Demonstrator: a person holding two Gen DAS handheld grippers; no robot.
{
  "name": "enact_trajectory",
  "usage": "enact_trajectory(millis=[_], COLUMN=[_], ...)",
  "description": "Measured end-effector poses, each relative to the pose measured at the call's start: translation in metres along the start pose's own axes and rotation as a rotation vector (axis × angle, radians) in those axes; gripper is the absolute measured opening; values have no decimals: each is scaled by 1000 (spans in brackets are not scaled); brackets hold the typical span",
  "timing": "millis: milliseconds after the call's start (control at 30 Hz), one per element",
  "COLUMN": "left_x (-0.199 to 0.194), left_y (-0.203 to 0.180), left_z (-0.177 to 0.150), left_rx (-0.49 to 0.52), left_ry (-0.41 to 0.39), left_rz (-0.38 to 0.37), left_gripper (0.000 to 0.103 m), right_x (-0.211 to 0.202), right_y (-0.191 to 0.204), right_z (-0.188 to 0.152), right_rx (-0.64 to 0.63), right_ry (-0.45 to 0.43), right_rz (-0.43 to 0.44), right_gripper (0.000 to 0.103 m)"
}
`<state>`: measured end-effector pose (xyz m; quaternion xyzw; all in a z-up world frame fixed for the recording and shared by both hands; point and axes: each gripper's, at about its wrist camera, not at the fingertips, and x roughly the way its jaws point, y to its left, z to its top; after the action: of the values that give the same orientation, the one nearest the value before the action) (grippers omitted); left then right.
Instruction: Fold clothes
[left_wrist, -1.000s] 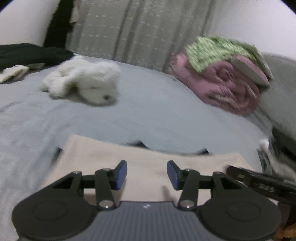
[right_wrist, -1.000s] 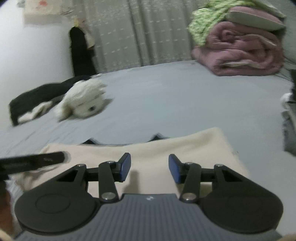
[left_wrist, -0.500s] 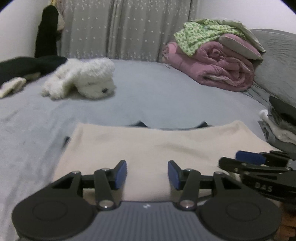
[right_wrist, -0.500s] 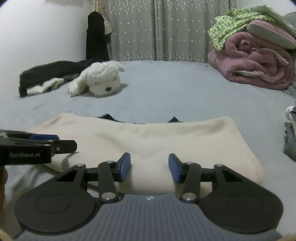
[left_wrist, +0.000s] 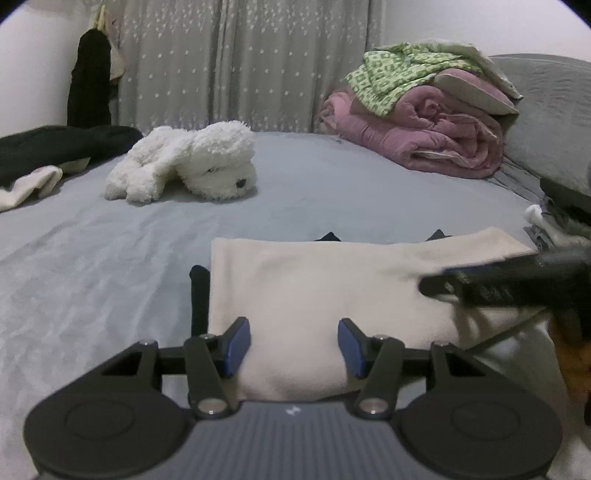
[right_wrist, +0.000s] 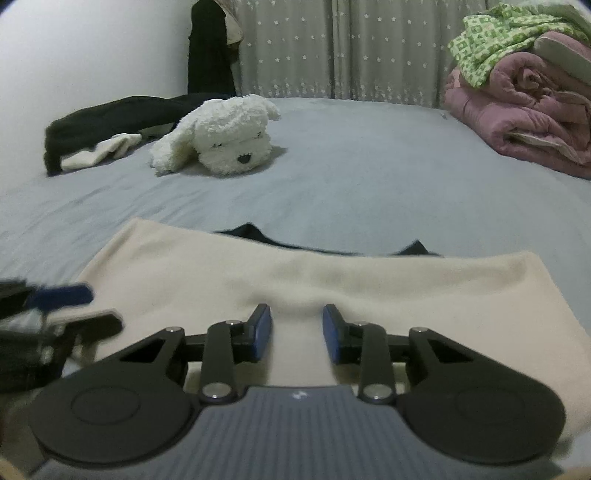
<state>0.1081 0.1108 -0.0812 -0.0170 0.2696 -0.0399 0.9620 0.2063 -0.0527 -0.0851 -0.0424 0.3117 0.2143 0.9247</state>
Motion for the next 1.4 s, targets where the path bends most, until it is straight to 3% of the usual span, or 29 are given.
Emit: enact_trajectory(millis=[233, 433, 700, 967, 1233, 1400], left_x=[-3, -3, -8, -6, -15, -19], left_y=[3, 1, 12, 9, 20, 31], left_z=[-2, 1, 7, 5, 15, 25], left_rx=[-32, -41, -112, -103, -193, -279], left_ry=[-4, -2, -54, -28, -1, 37], left_rz=[-19, -7, -2, 57, 37, 53], left_gripper=[55, 55, 53, 49, 50, 59], right_x=[32, 41, 6, -16, -63, -91], right_y=[-2, -5, -38, -92, -115, -120], right_z=[25, 37, 30, -4, -16, -24], right_rx=[41, 61, 118, 154, 216, 245], right_ry=[40, 23, -38, 2, -51, -77], right_rz=[-50, -69, -98, -237, -199, -151], right_gripper=[31, 31, 37, 33, 39, 47])
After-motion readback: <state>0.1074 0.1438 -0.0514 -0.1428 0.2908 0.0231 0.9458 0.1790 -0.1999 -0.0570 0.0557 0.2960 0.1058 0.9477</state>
